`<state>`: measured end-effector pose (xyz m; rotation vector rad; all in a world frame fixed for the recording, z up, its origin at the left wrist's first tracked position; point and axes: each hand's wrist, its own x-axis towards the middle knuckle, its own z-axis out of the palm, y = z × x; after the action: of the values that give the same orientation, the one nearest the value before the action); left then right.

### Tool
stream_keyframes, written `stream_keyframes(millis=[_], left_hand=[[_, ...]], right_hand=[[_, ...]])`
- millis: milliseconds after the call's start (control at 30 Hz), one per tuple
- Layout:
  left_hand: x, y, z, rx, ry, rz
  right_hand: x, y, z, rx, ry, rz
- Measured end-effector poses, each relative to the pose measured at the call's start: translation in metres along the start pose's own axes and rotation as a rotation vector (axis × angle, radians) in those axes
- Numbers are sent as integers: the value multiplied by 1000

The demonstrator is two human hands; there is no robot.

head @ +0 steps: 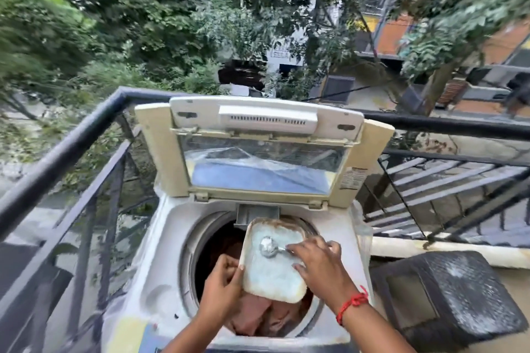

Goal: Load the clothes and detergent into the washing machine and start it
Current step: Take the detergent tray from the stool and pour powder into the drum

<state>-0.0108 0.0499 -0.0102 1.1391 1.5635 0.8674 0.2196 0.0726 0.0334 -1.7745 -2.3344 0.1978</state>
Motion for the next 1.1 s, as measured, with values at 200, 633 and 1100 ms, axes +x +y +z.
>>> stream_keyframes(millis=[200,633,1100], left_hand=[[-11,-4,-11,-3,85,-22],[-14,5,-10,40,183,-26],[-10,13,-3,127,136,72]], right_hand=[[6,-4,8,-85,150,-170],[-3,-29,1,333,283,229],[11,-79,17,407,99,167]])
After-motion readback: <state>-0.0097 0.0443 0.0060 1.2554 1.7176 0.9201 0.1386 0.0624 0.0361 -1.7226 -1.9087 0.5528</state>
